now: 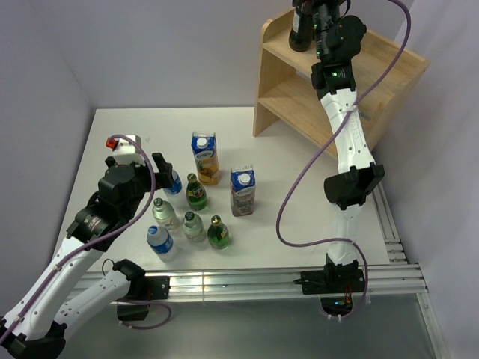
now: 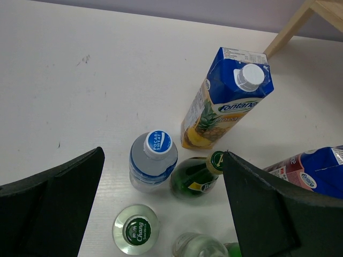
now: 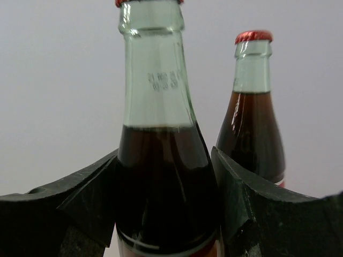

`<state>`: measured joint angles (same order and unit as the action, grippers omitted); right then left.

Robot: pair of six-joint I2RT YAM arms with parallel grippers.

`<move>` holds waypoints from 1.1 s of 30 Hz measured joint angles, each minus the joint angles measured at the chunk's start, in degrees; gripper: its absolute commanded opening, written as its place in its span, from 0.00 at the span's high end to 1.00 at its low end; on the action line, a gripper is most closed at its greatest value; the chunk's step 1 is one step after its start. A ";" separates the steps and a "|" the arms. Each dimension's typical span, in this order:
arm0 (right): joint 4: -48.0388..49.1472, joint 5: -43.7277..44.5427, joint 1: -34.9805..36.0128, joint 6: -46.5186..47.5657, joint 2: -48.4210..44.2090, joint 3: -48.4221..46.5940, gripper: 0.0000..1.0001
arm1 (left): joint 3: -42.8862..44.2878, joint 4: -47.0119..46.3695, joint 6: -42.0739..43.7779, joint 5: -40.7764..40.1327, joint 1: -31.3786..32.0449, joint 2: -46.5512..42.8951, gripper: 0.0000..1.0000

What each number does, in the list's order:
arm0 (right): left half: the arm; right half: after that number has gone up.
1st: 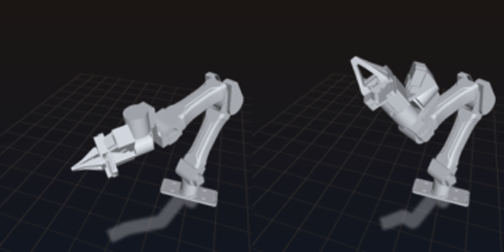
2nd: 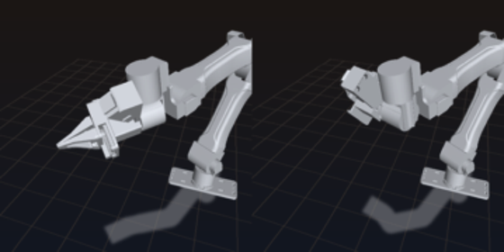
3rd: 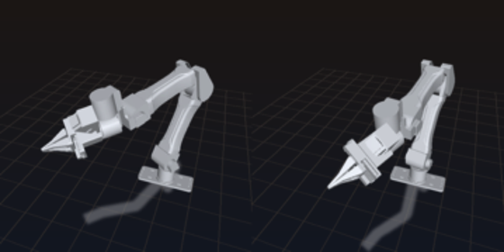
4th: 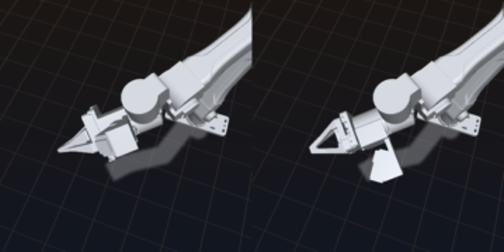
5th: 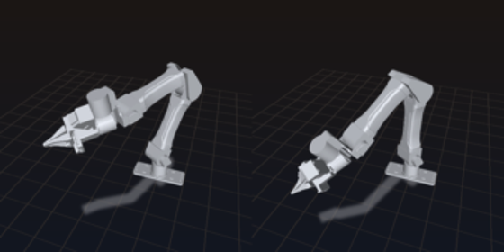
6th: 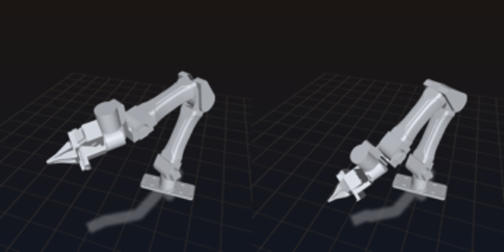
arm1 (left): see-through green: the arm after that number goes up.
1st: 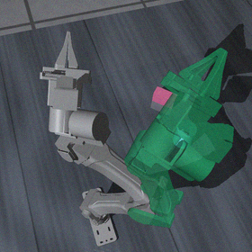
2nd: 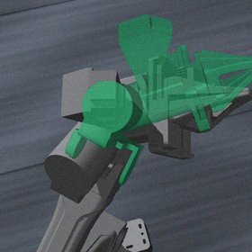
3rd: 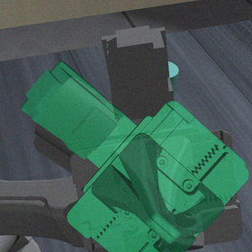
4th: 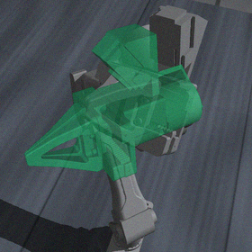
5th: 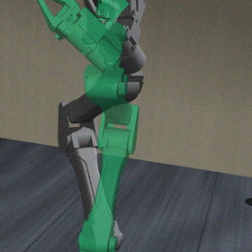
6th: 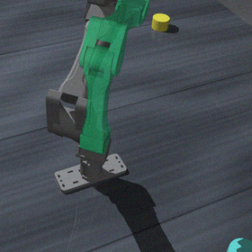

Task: Place and organize the beverage onto the shelf
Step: Place the drink on the shelf.

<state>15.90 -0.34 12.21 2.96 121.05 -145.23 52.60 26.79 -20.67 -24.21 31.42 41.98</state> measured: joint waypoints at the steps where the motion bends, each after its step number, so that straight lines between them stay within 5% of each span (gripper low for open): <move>1: -0.04 0.00 0.00 -0.44 0.09 -0.07 0.29 | 0.00 0.00 0.00 0.00 0.00 0.00 0.02; 7: -0.79 -0.22 -0.13 -2.34 2.38 0.02 0.25 | 0.00 0.00 0.00 0.00 -0.02 -0.02 0.01; 10: -1.49 -0.83 -0.33 -2.54 4.11 0.61 0.45 | 0.00 0.00 0.00 0.00 -0.02 -0.04 0.01; 11: -0.85 -1.20 -0.37 -2.47 4.35 0.63 0.62 | 0.00 0.00 0.00 0.00 -0.02 -0.04 0.01; 14: -0.42 -1.86 -0.37 -2.69 3.37 2.38 0.69 | 0.00 0.00 0.00 0.02 0.00 -0.09 0.01; 16: 0.26 -2.27 -0.42 -2.73 2.38 4.00 0.68 | 0.00 0.00 0.00 0.00 -0.02 -0.13 0.01; 23: 1.68 -2.51 -0.46 -2.95 1.49 5.77 0.34 | 0.00 0.00 0.00 0.02 -0.02 -0.13 0.01; 33: 2.54 -2.01 -0.46 -3.28 -2.75 11.65 0.25 | 0.00 0.00 0.02 0.24 -0.07 -0.15 0.01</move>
<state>18.44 -2.35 11.75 -0.32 118.30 -133.58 52.60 26.79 -20.64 -23.97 31.35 41.82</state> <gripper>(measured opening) 0.734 0.986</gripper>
